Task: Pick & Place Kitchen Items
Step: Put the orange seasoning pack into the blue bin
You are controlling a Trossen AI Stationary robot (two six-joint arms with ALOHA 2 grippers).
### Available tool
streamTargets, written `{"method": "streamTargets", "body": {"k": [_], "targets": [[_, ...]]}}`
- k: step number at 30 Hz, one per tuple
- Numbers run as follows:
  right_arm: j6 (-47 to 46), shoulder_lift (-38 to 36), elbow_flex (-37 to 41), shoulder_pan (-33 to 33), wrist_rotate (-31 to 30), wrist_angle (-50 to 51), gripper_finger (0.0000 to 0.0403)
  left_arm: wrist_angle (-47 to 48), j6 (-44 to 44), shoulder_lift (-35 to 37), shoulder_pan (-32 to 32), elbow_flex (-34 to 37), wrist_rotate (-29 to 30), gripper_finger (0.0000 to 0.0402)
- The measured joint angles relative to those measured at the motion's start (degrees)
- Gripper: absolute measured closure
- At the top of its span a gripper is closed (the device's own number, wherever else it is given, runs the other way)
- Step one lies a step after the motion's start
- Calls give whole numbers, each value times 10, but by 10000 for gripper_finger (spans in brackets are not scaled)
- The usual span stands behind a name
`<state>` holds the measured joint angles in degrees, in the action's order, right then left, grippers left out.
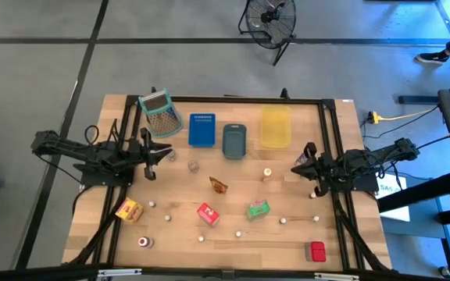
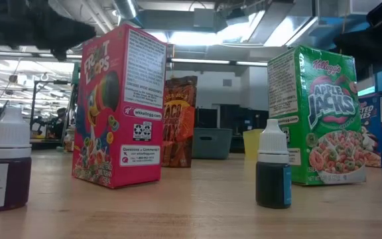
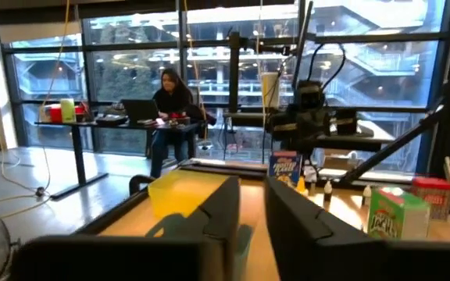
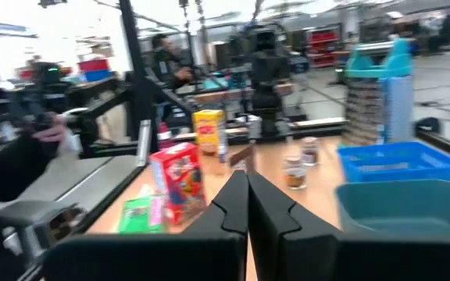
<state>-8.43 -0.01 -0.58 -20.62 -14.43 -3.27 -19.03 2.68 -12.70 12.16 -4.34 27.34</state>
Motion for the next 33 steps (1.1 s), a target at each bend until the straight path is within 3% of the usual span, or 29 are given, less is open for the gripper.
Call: {"method": "streamTargets", "body": {"k": [5, 9, 15, 25, 29, 33], "targets": [[3, 0, 0, 0, -21, 0, 402, -1, 7, -37, 0, -45, -22, 255], [3, 0, 0, 0, -21, 0, 402, -6, 18, -83, 0, -86, -21, 226], [3, 0, 0, 0, -20, 1, 402, 17, 52, -186, 0, -188, -87, 227], [3, 0, 0, 0, -20, 2, 402, 341, 29, -387, -3, -411, -121, 228], [3, 0, 0, 0, -20, 2, 402, 365, -8, -451, -22, -449, -203, 229], [7, 0, 0, 0, -19, 2, 402, 365, 17, -501, -56, -468, -291, 229]]}}
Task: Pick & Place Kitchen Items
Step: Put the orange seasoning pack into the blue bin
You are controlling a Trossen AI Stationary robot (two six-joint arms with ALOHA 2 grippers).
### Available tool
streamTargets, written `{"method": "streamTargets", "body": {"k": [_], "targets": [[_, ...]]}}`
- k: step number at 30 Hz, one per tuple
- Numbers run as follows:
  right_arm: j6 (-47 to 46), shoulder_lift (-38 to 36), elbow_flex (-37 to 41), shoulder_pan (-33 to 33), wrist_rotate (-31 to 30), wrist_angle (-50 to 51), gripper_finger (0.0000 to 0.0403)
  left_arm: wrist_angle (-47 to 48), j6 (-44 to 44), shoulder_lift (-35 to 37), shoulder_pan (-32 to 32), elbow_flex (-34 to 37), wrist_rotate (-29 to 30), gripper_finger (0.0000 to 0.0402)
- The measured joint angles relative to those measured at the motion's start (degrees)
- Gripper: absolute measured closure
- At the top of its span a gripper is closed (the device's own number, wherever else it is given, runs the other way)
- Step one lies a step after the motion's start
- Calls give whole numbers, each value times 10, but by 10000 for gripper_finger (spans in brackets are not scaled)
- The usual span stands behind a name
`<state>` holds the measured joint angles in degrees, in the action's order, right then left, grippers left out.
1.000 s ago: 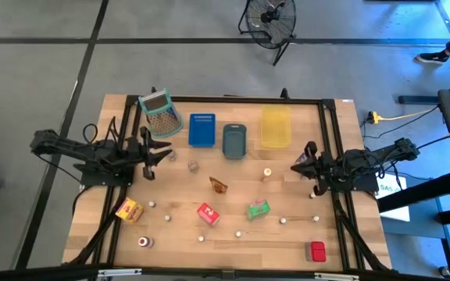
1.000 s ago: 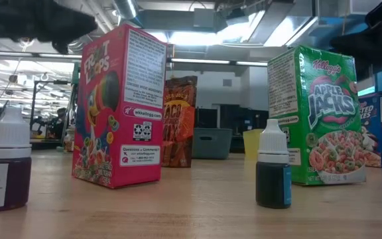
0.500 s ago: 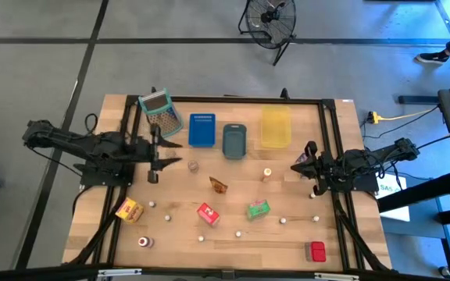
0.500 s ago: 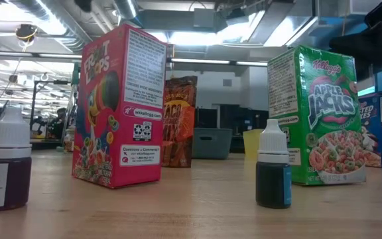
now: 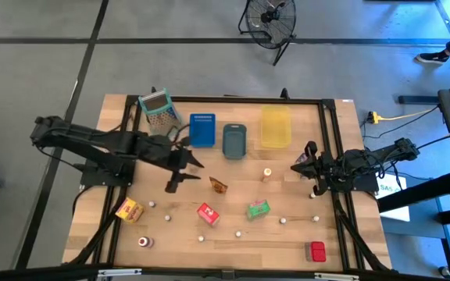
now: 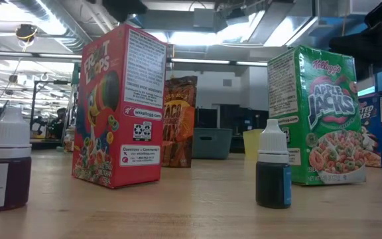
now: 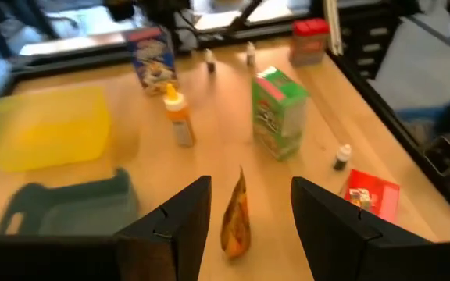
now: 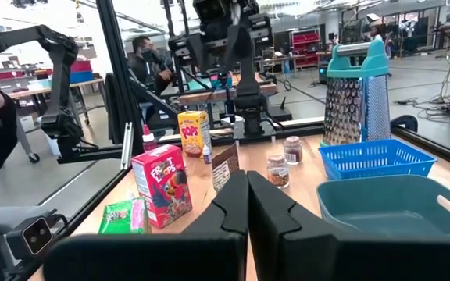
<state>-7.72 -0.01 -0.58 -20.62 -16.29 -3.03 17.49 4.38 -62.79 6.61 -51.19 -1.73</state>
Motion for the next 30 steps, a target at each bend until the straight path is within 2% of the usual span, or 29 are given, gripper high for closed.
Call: {"method": "streamTargets", "body": {"k": [7, 11, 17, 24, 30], "targets": [[22, 0, 0, 0, 0, 0, 402, -7, 13, -61, -77, -24, -49, 229], [26, 0, 0, 0, 0, 0, 402, -36, 13, -104, -100, -24, -87, 229], [26, 0, 0, 0, 0, 0, 402, -43, 43, -157, -101, -25, -102, 229], [26, 0, 0, 0, 5, 0, 402, -66, 42, -180, -91, -25, -99, 229], [25, 0, 0, 0, 5, 0, 402, -66, 133, -179, -55, -25, -99, 229]]}}
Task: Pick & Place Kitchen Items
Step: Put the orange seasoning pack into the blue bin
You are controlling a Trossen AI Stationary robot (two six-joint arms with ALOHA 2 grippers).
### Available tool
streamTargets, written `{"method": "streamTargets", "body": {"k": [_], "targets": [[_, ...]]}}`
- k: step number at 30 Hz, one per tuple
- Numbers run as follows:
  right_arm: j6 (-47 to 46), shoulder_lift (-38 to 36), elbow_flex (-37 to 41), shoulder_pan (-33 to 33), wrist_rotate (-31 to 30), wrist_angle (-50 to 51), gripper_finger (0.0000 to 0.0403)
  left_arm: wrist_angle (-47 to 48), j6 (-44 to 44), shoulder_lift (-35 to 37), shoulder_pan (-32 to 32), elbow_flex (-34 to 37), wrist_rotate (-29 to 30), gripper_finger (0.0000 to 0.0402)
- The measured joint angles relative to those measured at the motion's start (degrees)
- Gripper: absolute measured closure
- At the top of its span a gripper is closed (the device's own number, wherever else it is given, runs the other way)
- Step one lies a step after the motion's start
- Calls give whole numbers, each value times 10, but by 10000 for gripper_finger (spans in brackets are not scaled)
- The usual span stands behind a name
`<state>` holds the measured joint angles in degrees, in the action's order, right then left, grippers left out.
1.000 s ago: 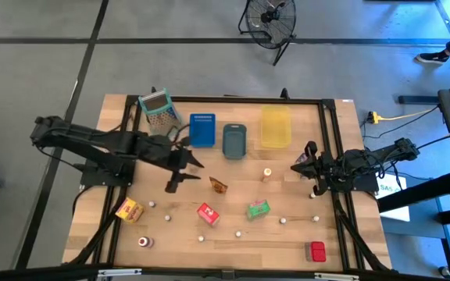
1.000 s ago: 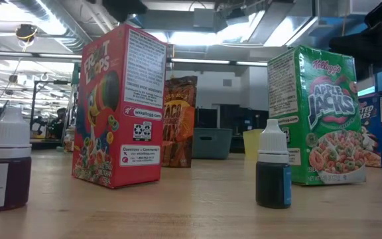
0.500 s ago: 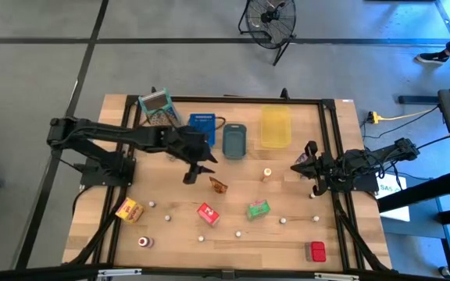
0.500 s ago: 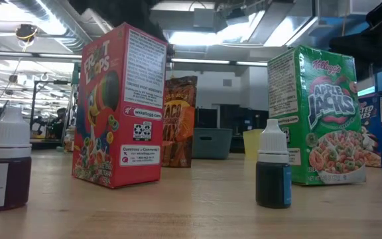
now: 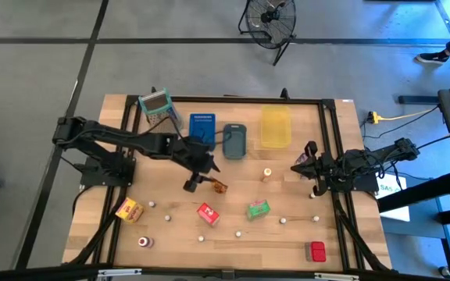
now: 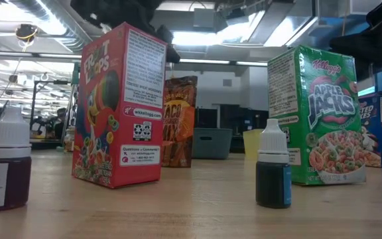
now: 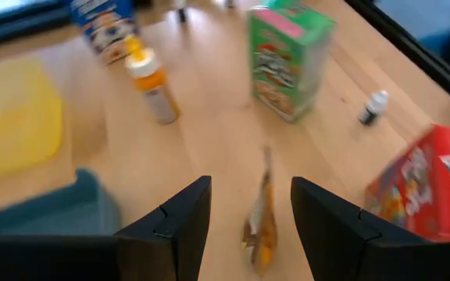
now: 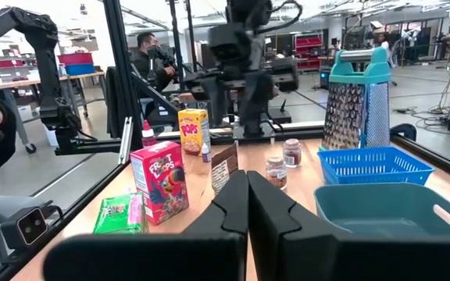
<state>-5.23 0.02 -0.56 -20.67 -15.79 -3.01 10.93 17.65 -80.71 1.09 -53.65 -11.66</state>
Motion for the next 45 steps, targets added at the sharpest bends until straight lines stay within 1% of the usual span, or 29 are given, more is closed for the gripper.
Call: {"method": "streamTargets", "body": {"k": [3, 5, 7, 9, 12, 14, 18, 20, 27, 38, 45], "targets": [[-11, 4, 0, 0, 2, 0, 402, 0, 50, 0, 17, 0, 1, 229], [-18, 11, 0, 0, 2, 0, 402, -3, 68, 0, 23, 0, 10, 229], [-23, 18, 0, 0, 2, 0, 402, -10, 63, 0, 27, 0, 38, 229], [-29, 26, 0, 0, 2, 0, 402, -15, 36, 0, 25, 0, 63, 229], [-29, 36, 0, 0, 2, 0, 402, -17, 16, 0, 14, 0, 76, 229], [-29, 40, 0, 0, 1, 0, 402, -13, 11, 0, 6, 0, 64, 229], [-35, 45, 0, 0, 1, 0, 402, -12, 11, 0, -2, 0, 12, 229], [-38, 45, 0, 0, 1, 0, 402, -13, 11, -1, -2, 0, -2, 229], [-38, 45, 0, 0, 1, 0, 402, -9, 9, -16, 0, 0, 0, 229], [-38, 45, 0, 0, 0, 0, 402, -22, 11, -76, -1, 0, 0, 229], [-38, 45, 0, 0, 0, 0, 402, -23, 5, -85, -1, 1, 0, 229]]}}
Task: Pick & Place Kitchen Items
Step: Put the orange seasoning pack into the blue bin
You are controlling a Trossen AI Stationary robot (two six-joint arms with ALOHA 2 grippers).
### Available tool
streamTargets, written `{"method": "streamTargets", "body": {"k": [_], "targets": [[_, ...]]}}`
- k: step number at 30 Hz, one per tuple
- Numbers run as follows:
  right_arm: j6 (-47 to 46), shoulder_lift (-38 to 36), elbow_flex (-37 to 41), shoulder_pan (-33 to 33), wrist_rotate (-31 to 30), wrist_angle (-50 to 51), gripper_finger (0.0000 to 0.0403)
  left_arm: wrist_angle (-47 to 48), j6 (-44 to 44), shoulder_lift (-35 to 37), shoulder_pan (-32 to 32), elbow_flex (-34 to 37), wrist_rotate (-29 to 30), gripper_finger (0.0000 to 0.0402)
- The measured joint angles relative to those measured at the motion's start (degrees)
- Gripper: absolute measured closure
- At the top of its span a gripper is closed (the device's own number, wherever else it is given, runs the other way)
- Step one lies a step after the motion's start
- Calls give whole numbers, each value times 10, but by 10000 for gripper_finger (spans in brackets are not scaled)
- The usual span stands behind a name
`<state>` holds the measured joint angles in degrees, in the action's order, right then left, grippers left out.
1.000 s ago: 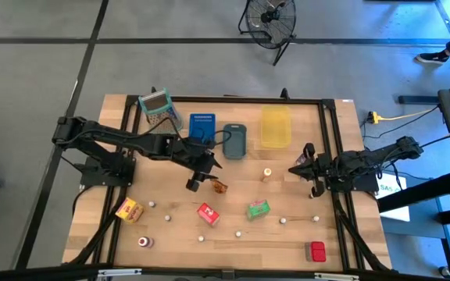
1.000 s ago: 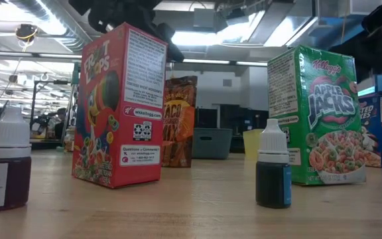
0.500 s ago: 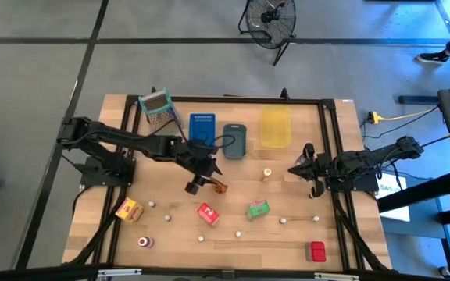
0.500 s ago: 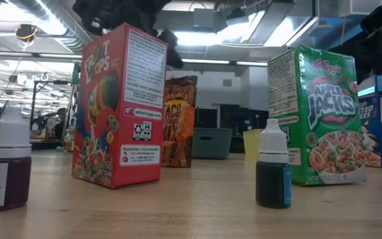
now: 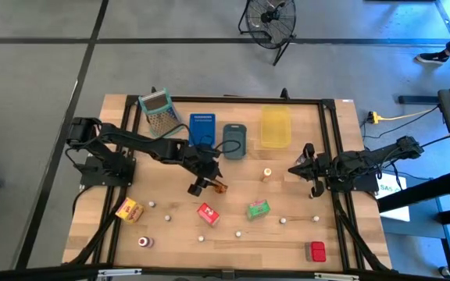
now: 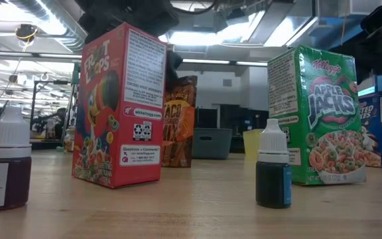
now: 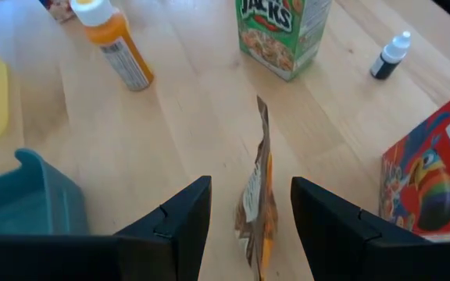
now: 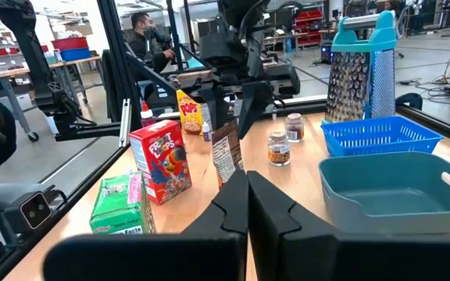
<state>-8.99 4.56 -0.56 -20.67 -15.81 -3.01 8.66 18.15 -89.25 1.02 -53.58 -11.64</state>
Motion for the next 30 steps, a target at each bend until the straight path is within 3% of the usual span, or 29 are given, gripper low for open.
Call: {"method": "streamTargets", "body": {"k": [26, 30], "targets": [[0, 0, 0, 0, 0, 0, 402, 19, 26, -2, 0, 0, 4, 374], [0, 0, 0, 0, 0, 0, 402, 18, 34, -2, 0, 0, 54, 398]]}}
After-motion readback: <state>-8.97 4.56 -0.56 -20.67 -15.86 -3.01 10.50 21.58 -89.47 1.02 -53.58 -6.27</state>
